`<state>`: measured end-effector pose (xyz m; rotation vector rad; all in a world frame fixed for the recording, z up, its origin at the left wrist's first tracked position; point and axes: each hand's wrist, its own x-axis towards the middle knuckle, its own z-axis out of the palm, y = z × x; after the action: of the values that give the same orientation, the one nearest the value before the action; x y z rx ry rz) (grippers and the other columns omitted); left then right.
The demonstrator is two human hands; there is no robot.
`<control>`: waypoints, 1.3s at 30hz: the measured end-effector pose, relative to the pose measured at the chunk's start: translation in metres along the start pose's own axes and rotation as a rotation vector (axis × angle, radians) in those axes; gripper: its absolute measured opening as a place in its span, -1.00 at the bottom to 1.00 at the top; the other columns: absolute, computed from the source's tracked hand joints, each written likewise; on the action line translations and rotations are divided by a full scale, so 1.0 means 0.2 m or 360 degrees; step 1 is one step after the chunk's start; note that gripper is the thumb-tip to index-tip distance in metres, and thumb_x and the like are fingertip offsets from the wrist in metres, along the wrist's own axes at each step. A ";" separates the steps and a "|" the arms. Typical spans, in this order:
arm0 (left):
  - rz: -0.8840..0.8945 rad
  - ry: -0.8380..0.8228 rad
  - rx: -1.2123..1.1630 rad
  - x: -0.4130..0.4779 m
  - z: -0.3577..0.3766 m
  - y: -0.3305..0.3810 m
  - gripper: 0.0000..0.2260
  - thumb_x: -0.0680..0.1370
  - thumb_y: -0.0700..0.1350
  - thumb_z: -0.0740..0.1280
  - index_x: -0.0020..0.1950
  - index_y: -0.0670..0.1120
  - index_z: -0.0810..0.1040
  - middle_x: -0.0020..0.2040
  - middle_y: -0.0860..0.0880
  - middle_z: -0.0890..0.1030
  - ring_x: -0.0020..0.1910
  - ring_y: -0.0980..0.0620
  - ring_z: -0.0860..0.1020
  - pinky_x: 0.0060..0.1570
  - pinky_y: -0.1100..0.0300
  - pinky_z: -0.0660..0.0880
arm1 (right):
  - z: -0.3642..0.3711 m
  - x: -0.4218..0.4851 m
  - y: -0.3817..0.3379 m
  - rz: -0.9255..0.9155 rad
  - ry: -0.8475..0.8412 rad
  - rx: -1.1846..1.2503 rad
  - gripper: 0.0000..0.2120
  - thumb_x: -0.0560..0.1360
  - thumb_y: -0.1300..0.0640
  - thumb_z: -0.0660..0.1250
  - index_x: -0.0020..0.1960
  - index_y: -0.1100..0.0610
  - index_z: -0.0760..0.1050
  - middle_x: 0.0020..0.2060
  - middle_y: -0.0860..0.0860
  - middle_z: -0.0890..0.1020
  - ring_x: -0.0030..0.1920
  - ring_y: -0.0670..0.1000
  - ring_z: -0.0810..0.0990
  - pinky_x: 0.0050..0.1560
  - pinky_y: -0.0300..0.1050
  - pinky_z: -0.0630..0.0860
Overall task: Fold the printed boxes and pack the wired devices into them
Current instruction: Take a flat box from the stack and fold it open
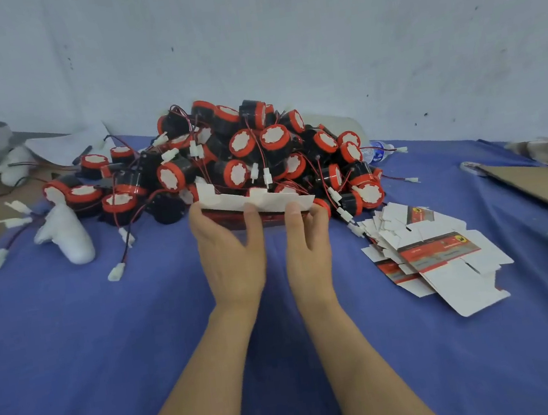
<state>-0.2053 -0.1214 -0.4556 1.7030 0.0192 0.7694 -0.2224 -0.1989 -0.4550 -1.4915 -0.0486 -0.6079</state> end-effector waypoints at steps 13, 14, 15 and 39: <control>0.0050 -0.0037 -0.0139 0.01 0.00 0.01 -0.51 0.47 0.05 0.22 0.33 -0.16 0.28 0.12 -0.16 0.51 0.05 -0.14 0.53 0.01 -0.08 0.55 | 0.02 -0.02 0.01 -0.0046 -0.0003 -0.0181 -0.56 0.56 -0.11 0.24 0.38 -0.01 0.26 0.29 -0.05 0.49 0.32 -0.07 0.44 0.33 0.04 0.42; 0.0089 -0.0078 -0.0118 0.01 0.00 0.02 -0.52 0.48 0.02 0.20 0.34 -0.16 0.28 0.13 -0.16 0.49 0.07 -0.15 0.52 0.03 -0.12 0.54 | 0.02 -0.02 0.01 -0.0006 -0.0005 -0.0172 -0.48 0.56 -0.14 0.24 0.44 -0.02 0.20 0.37 -0.04 0.42 0.39 -0.05 0.38 0.38 0.00 0.38; 0.0120 -0.0120 -0.0088 0.01 0.00 0.02 -0.53 0.50 -0.03 0.21 0.38 -0.15 0.27 0.16 -0.15 0.48 0.11 -0.14 0.51 0.05 -0.14 0.54 | 0.01 -0.01 0.02 0.0043 -0.0005 -0.0151 -0.40 0.53 -0.18 0.22 0.48 -0.03 0.13 0.43 -0.03 0.35 0.43 -0.06 0.31 0.40 -0.06 0.33; 0.0214 -0.0570 0.0037 -0.03 0.02 -0.02 -0.60 0.59 -0.30 0.18 0.37 0.02 0.39 0.23 0.04 0.54 0.15 0.02 0.51 0.09 0.20 0.49 | -0.08 0.08 -0.01 0.0364 -0.0077 0.0076 -0.66 0.62 -0.08 0.15 0.37 -0.08 0.38 0.25 -0.27 0.52 0.25 -0.25 0.47 0.27 -0.22 0.43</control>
<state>-0.2054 -0.1261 -0.4622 1.8566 -0.3370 0.5534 -0.2159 -0.2191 -0.4486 -1.4409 0.0688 -0.3835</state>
